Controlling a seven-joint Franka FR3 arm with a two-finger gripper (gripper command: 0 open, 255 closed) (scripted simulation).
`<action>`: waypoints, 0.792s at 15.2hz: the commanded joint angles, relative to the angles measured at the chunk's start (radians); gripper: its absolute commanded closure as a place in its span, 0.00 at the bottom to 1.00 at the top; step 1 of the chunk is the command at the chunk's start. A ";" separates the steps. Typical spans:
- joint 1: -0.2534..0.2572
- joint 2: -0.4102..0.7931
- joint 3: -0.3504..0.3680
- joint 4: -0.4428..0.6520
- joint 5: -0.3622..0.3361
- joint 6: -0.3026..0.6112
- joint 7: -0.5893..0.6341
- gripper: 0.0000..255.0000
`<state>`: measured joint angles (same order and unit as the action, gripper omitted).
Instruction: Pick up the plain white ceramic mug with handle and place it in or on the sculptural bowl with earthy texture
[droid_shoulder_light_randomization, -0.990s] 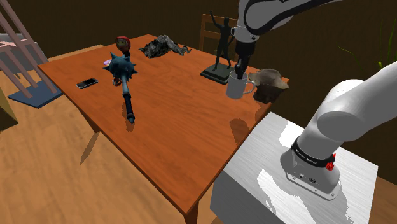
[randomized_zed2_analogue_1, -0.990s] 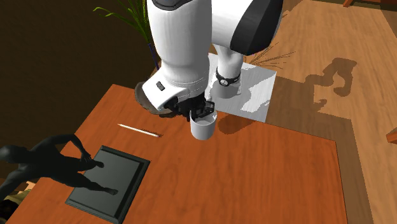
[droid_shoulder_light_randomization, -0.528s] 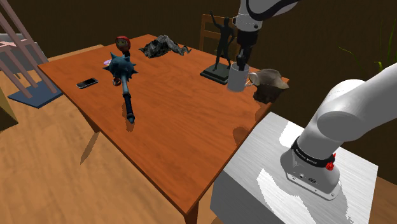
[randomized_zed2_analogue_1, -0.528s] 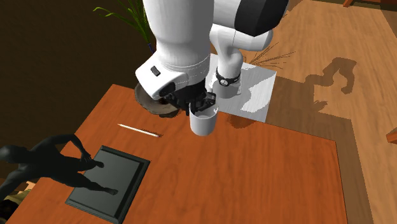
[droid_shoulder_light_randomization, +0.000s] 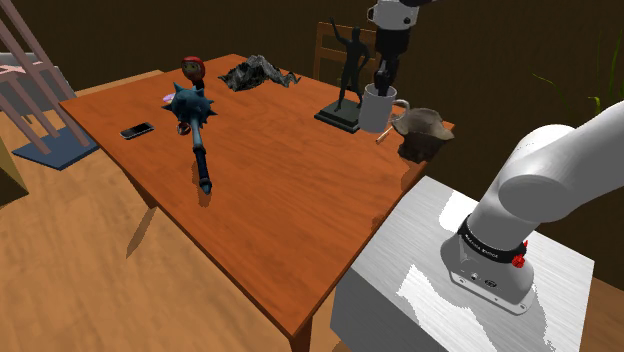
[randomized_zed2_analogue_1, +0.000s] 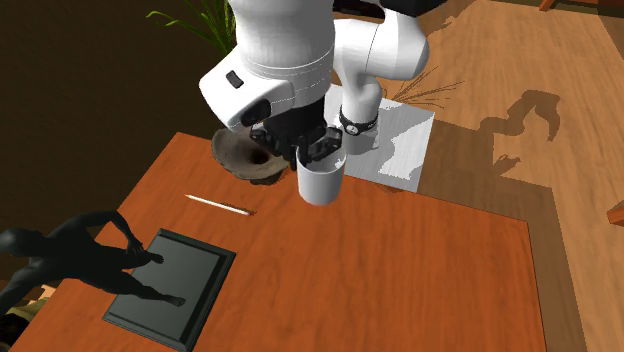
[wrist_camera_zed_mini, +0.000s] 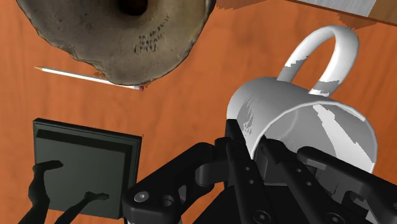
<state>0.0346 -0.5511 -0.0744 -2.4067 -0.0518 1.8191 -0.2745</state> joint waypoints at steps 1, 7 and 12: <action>0.000 -0.001 0.000 0.034 0.001 -0.035 -0.002 1.00; 0.001 -0.001 0.003 0.114 0.003 -0.116 -0.003 1.00; -0.007 -0.013 -0.012 0.164 -0.006 -0.176 -0.025 1.00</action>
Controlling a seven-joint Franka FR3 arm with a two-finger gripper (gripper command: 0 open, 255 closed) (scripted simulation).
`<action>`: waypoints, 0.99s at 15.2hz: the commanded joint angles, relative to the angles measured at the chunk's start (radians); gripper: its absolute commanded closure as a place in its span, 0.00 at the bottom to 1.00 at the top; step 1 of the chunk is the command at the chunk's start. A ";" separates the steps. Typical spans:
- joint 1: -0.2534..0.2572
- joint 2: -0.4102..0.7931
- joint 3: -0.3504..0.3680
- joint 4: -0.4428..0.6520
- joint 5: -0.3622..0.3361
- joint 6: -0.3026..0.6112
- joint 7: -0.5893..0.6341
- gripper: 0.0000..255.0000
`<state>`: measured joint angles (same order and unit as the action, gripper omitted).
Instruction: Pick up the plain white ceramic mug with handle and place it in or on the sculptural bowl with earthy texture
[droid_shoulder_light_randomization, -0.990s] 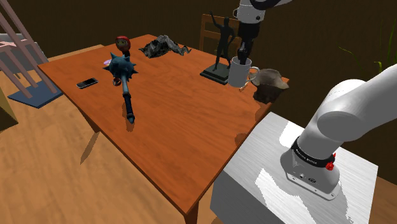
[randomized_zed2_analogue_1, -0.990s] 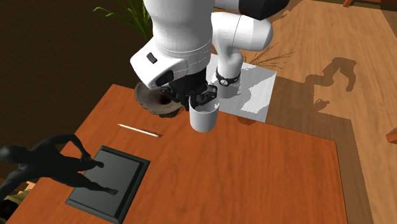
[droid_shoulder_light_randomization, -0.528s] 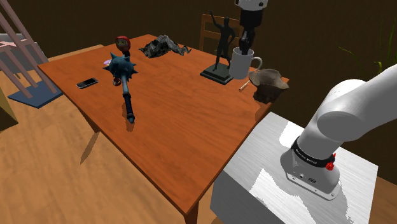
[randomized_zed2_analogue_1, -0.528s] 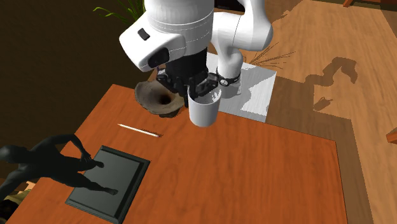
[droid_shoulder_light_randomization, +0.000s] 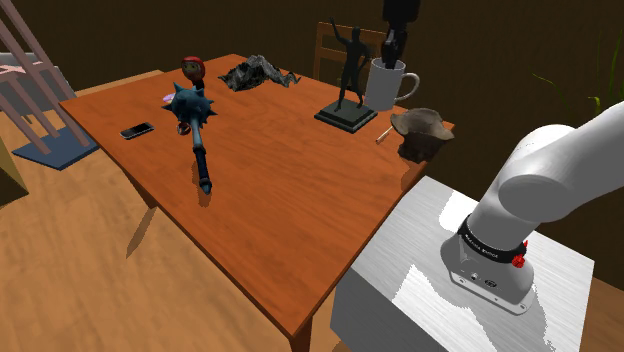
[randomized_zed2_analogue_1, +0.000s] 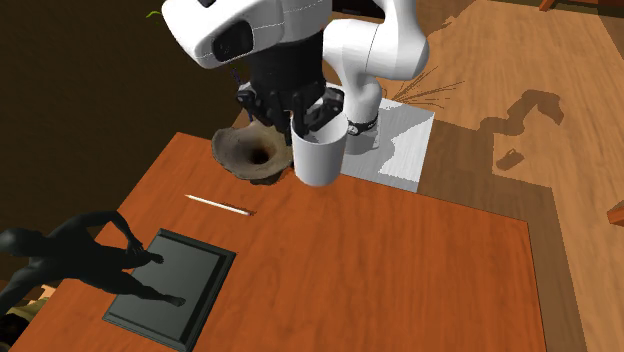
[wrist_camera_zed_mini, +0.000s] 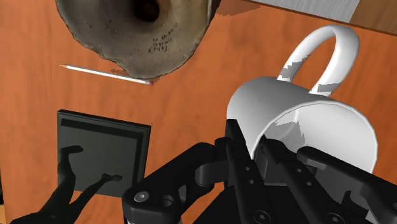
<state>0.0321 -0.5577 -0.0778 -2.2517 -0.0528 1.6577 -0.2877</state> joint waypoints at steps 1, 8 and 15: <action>-0.014 -0.021 -0.025 0.003 -0.016 -0.023 -0.034 1.00; -0.076 -0.097 -0.148 -0.006 -0.102 -0.079 -0.190 1.00; -0.123 -0.122 -0.255 0.011 -0.177 -0.102 -0.323 1.00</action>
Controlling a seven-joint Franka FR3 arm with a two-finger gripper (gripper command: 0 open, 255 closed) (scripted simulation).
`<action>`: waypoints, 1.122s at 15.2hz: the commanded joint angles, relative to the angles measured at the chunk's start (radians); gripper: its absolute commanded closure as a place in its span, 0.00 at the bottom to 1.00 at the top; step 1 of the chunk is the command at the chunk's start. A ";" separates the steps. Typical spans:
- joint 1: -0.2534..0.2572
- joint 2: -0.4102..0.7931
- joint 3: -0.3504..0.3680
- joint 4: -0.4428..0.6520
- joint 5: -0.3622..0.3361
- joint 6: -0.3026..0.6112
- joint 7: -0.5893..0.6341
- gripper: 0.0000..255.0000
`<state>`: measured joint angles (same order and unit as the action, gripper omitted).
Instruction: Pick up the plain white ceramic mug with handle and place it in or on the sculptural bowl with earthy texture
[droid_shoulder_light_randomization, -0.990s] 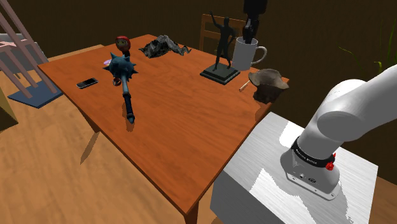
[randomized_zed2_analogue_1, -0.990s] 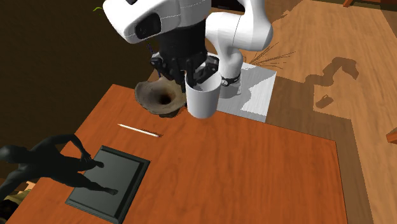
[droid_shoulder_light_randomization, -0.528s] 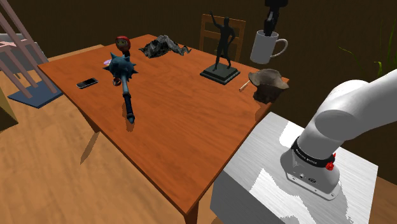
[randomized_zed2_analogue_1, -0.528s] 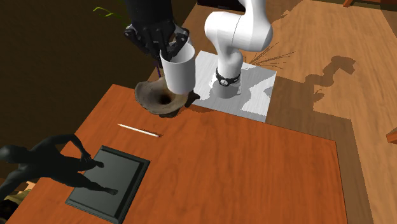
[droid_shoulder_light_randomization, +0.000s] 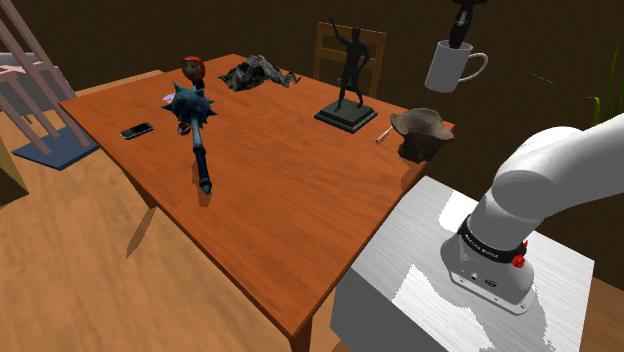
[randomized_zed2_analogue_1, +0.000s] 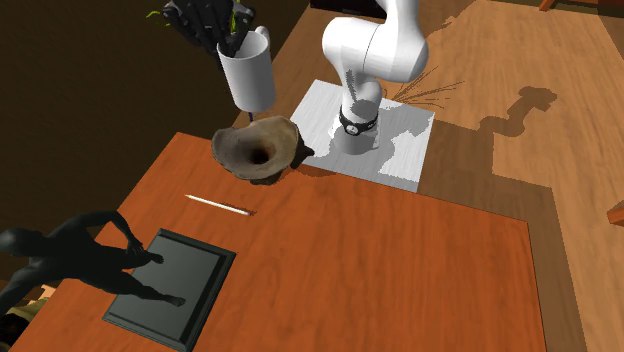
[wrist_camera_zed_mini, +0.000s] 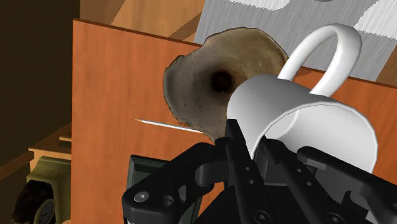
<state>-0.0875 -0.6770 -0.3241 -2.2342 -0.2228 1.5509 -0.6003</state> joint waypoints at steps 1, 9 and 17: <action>-0.005 -0.006 -0.011 -0.022 -0.009 0.017 -0.009 1.00; -0.013 -0.022 -0.028 -0.139 -0.025 0.118 -0.001 1.00; -0.020 -0.023 -0.049 -0.246 -0.044 0.225 0.005 1.00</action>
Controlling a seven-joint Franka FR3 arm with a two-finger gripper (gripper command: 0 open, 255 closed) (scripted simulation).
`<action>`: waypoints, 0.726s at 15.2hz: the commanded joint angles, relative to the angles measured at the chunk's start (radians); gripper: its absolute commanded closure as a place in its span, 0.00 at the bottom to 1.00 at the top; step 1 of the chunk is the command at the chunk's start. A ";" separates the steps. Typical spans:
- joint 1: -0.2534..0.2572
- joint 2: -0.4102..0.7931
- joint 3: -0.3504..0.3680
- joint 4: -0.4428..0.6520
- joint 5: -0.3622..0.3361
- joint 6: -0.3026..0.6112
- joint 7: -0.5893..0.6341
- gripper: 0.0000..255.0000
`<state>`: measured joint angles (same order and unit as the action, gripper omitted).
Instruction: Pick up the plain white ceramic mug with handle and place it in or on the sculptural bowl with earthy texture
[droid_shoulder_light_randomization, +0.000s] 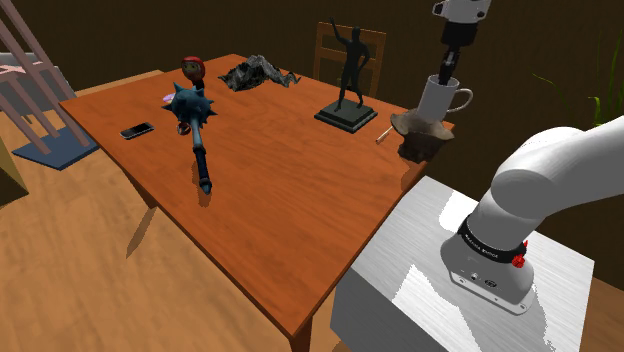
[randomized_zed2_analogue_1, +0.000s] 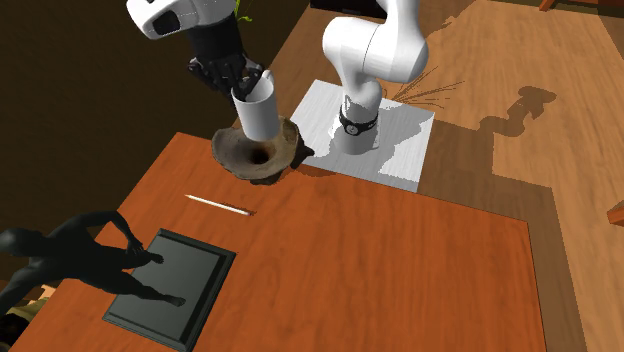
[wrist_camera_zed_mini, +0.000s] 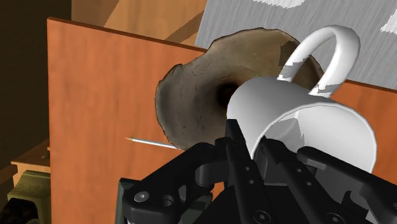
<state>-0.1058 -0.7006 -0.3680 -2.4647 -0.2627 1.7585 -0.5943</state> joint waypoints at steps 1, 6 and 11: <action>-0.002 0.000 -0.005 -0.016 -0.004 0.017 -0.001 1.00; -0.002 0.000 -0.005 -0.016 -0.004 0.017 -0.001 1.00; -0.002 0.000 -0.005 -0.016 -0.004 0.017 -0.001 0.00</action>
<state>-0.1076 -0.7001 -0.3728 -2.4805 -0.2665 1.7757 -0.5949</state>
